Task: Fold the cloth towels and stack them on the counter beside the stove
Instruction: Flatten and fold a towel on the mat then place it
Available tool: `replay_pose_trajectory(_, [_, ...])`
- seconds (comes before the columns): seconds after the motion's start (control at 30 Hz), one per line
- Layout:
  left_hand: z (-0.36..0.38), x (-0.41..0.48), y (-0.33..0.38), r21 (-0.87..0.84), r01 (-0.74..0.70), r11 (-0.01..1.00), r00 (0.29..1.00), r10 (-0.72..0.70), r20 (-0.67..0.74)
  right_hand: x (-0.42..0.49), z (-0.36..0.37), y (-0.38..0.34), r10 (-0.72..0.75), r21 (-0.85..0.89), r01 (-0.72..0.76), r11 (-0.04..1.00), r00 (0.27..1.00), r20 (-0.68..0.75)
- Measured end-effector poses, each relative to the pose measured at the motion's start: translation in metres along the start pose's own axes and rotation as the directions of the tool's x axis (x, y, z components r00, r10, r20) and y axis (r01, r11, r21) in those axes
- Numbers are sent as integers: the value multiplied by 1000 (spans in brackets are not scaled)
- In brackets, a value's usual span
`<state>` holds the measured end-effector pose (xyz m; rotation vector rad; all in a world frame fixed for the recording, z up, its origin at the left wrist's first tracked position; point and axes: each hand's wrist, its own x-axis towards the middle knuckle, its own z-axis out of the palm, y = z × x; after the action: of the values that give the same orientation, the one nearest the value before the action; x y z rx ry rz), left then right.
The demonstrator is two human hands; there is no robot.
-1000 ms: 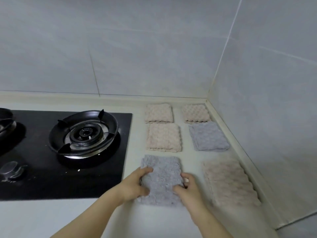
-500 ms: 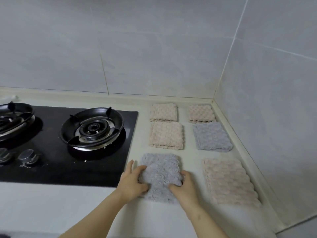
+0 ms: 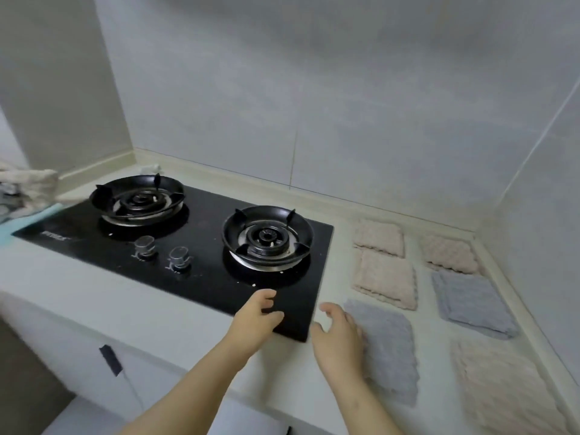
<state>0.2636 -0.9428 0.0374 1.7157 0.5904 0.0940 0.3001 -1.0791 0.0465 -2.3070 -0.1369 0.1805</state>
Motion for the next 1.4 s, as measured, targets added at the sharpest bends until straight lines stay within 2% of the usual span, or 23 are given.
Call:
replay_pose_trajectory(0.1, [-78,-24,-16,-55,11,998,990,-18,-141,-24,57,-56,-116,139,90,986,975,192])
replay_pose_trajectory(0.27, [-234,-89,-65,-127,41,991,924,-86,-374,-95,167,-150,-256,283,141,949,868,426])
replay_pose_trajectory(0.47, [-406,-186,-130,-193,74,978,751,-182,-635,-206,300,-259,-380,342,195,919,667,641])
replay_pose_trajectory(0.6, [-484,-231,-158,-249,77,965,664,-236,-710,-263,367,-310,-417,361,214,908,553,721])
replay_pose_trajectory(0.7, [-531,-246,-178,-302,83,950,605,-289,-742,-289,407,-340,-418,354,222,908,507,754])
replay_pose_trajectory(0.83, [-588,-245,-195,-340,90,936,576,-327,-749,-305,456,-382,-402,365,173,915,485,776])
replay_pose_trajectory(1.07, [-711,-186,-215,-324,84,942,588,-309,-747,-283,570,-473,-426,399,164,902,481,766])
replay_pose_trajectory(1.27, [-810,-105,-214,-292,100,951,634,-287,-718,-235,657,-562,-406,413,128,902,577,708])
replay_pose_trajectory(1.4, [-866,-48,-209,-219,117,969,665,-241,-707,-199,686,-603,-389,421,134,897,691,610])
